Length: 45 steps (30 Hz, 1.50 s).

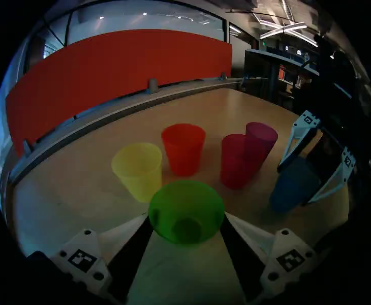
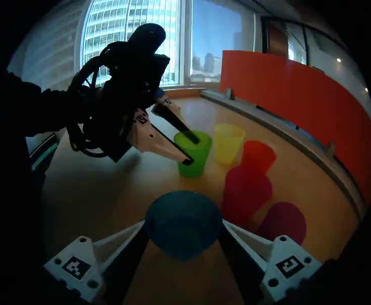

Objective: Pour water

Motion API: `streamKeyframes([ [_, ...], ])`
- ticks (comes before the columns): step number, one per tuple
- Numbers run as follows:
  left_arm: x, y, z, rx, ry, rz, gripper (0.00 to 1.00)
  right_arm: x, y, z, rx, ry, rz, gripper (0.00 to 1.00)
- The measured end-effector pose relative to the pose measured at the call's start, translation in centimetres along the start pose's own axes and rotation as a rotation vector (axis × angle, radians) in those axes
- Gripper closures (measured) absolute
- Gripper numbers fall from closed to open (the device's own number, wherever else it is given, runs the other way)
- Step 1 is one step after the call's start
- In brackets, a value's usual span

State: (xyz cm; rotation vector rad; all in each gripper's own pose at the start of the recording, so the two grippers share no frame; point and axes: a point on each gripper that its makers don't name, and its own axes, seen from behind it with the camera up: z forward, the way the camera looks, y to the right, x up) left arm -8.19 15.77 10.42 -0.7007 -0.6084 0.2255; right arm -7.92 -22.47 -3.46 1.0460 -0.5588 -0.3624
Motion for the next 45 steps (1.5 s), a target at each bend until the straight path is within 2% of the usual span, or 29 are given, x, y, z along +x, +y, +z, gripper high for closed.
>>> streamKeyframes([
  [8,0.5,0.5,-0.6,-0.007,0.016,0.011,0.14,0.5,0.1,-0.4,-0.010,0.009,-0.003,0.09],
  [18,2.2,-0.2,-2.3,0.032,0.072,0.010,0.14,1.8,0.0,-1.4,-0.029,0.037,-0.005,0.09],
  [27,4.8,-0.8,-4.9,0.071,0.166,0.011,0.14,3.7,0.3,-2.9,-0.059,0.080,-0.001,0.09],
  [45,9.8,-0.9,-10.7,0.107,0.348,-0.021,0.14,9.3,1.6,-7.5,-0.136,0.221,0.011,0.09],
])
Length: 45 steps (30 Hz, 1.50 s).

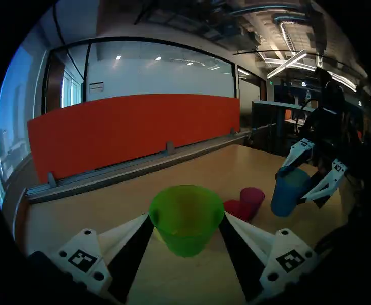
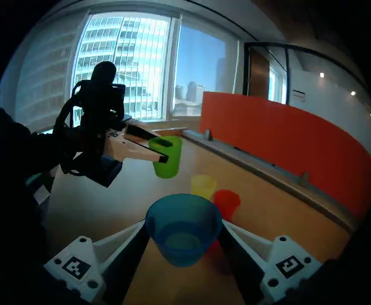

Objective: Pour water

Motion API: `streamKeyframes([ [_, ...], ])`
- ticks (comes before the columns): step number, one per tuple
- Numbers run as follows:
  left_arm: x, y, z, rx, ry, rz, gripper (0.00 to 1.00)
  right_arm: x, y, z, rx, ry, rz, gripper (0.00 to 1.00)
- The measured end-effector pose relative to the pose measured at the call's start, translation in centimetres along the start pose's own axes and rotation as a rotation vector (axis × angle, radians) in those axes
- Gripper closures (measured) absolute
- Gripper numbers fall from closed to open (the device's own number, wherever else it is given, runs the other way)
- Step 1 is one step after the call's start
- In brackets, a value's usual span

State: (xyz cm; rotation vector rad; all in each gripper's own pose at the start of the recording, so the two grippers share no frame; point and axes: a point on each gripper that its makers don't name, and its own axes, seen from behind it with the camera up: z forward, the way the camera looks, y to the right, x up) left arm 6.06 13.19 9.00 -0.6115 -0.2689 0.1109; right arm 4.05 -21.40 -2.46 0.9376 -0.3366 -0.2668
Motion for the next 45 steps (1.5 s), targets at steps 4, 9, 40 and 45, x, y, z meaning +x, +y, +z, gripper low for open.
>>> streamKeyframes([
  [4,1.2,0.2,-0.7,0.005,0.033,0.007,0.14,1.1,0.0,-0.6,-0.008,0.024,-0.005,0.09],
  [9,2.6,0.2,-1.5,0.019,0.073,0.018,0.14,2.3,-0.1,-1.1,-0.015,0.050,-0.002,0.09],
  [40,6.2,3.0,-4.2,-0.028,0.153,0.028,0.13,5.3,0.8,-2.2,-0.036,0.161,0.034,0.09],
  [45,6.3,3.7,-4.4,-0.045,0.156,0.028,0.13,5.8,1.2,-2.2,-0.038,0.175,0.037,0.09],
])
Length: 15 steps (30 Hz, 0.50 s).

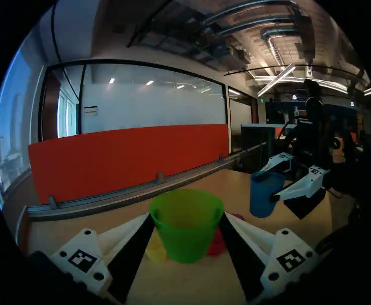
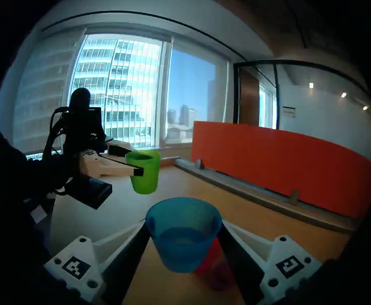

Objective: Pour water

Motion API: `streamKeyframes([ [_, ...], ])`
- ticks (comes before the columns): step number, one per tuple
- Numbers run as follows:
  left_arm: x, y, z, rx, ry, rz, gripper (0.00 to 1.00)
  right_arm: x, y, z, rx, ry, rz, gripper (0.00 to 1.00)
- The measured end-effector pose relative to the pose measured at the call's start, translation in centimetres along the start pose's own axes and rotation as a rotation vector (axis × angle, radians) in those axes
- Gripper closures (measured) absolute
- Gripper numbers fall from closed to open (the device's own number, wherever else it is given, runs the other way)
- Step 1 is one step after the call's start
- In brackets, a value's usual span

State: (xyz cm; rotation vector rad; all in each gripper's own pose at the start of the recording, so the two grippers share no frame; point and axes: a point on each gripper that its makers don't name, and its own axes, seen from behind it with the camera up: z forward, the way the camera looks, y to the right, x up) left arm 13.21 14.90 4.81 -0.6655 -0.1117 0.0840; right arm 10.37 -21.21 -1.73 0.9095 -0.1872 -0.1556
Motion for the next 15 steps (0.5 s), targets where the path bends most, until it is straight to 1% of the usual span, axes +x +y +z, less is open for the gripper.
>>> streamKeyframes([
  [15,0.3,1.8,-0.4,-0.029,0.026,-0.003,0.13,1.4,0.6,0.6,0.008,0.020,-0.023,0.09],
])
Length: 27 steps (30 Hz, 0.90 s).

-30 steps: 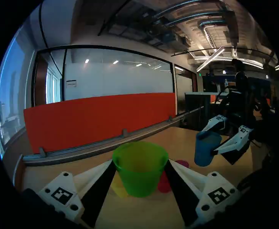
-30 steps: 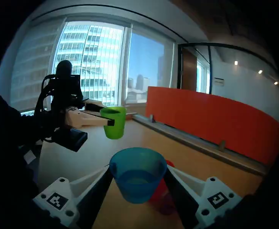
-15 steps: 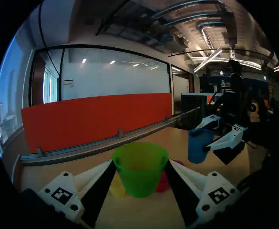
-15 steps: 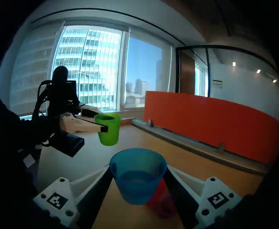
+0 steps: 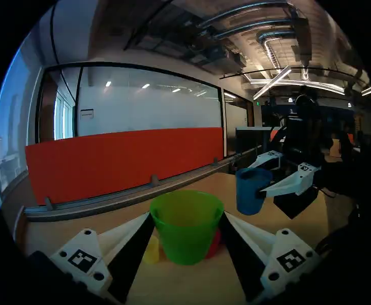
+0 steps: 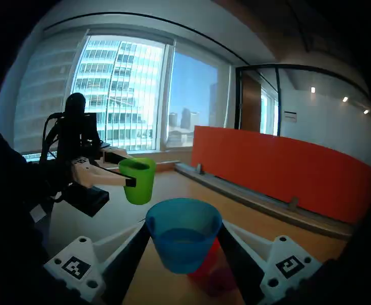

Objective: Pour water

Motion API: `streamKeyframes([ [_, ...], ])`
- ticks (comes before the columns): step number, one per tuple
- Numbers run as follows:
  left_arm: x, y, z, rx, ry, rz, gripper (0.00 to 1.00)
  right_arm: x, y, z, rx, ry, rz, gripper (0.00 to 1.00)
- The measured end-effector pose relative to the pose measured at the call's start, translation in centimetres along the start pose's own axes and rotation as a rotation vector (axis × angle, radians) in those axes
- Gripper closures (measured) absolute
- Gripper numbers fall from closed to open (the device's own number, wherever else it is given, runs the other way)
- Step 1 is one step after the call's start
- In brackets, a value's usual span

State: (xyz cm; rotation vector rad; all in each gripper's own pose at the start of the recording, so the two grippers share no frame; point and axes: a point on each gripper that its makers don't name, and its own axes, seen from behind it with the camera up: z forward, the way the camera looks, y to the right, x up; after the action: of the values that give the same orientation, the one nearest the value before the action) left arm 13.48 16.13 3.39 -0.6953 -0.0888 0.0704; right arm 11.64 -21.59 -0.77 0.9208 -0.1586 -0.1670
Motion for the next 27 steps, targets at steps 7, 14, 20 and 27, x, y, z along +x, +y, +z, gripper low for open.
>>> streamKeyframes([
  [7,-0.3,0.6,-0.1,-0.010,0.004,-0.013,0.13,0.8,0.2,0.4,0.006,0.013,-0.014,0.09],
  [14,-0.7,1.2,-0.4,-0.021,0.002,-0.022,0.13,1.9,0.5,0.7,0.020,0.034,-0.024,0.09],
  [20,-0.9,1.7,-0.5,-0.030,-0.001,-0.021,0.13,2.9,0.8,1.0,0.024,0.041,-0.057,0.09],
  [27,-1.0,2.4,-0.6,-0.043,-0.003,-0.013,0.13,4.7,1.1,1.3,0.032,0.057,-0.122,0.09],
])
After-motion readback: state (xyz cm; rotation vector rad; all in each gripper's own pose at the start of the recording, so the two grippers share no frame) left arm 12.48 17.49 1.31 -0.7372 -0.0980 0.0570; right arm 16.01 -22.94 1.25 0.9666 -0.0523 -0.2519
